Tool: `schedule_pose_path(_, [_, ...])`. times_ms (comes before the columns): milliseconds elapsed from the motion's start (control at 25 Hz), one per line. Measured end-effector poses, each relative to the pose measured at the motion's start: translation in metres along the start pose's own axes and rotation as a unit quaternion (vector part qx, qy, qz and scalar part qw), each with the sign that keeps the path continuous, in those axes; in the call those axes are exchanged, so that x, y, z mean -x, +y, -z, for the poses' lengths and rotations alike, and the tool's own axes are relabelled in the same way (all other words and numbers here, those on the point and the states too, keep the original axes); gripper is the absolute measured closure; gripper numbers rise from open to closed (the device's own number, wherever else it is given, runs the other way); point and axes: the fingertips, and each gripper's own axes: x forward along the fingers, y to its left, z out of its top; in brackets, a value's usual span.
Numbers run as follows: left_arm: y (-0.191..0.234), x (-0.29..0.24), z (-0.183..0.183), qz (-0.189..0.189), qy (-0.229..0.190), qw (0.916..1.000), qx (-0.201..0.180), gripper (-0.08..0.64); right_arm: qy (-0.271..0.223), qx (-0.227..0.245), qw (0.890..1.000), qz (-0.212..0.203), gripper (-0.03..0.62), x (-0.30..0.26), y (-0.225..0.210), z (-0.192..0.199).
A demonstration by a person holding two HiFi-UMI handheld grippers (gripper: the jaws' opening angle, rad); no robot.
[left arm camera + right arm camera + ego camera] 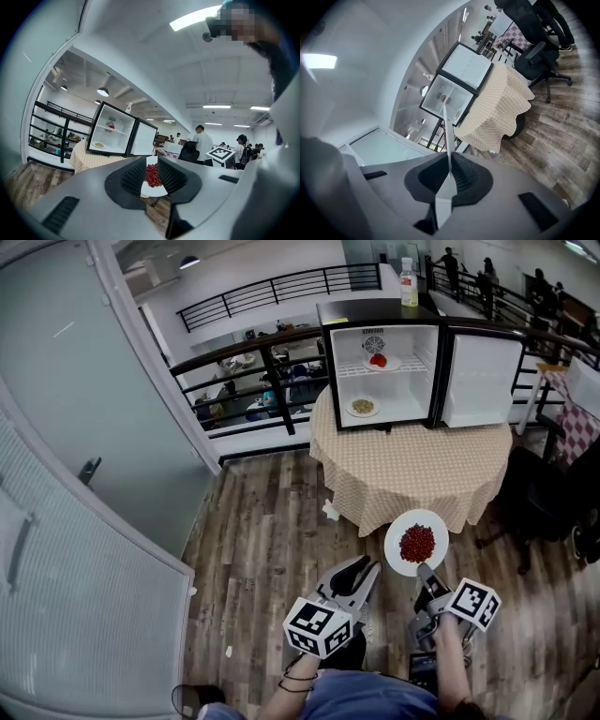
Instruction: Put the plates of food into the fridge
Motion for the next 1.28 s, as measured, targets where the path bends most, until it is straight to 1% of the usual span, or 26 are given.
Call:
schedule_pose_path(200, [0.065,-0.04,-0.021,0.006,-0.007,1.0,-0.004,0.476,0.012,0.009,1.0,0.009,0.568,-0.07,0.008,-0.027])
schedule_pose_path(400, [0.137,-0.075,-0.049,0.001,-0.013,0.9999,0.007,0.476,0.018,0.004,1.0,0.015,0.568,-0.141,0.025,-0.051])
schedule_pose_path(560, [0.18,-0.106,-0.062,0.012,-0.008,0.9999,0.007,0.476,0.012,-0.005,1.0,0.021,0.568,-0.189,0.035,-0.071])
schedule_pose_path(680, [0.206,-0.129,-0.065,0.024,0.003,0.9997,0.005,0.476,0.002,-0.009,1.0,0.025,0.568,-0.216,0.036,-0.084])
schedule_pose_path(800, [0.225,-0.149,-0.066,0.033,0.01,0.9993,0.011,0.476,-0.006,-0.015,0.999,0.031,0.568,-0.231,0.034,-0.093])
schedule_pose_path(1000, [0.238,-0.177,-0.058,0.053,0.025,0.9979,0.029,0.476,-0.013,-0.021,0.998,0.06,0.568,-0.244,0.022,-0.104])
schedule_pose_path(1120, [0.246,-0.193,-0.049,0.055,0.035,0.9969,0.045,0.476,-0.007,-0.025,0.997,0.072,0.568,-0.25,0.014,-0.108])
schedule_pose_path(1280, [0.259,-0.216,-0.044,0.052,0.044,0.9963,0.053,0.476,0.005,-0.036,0.997,0.073,0.568,-0.272,0.003,-0.121])
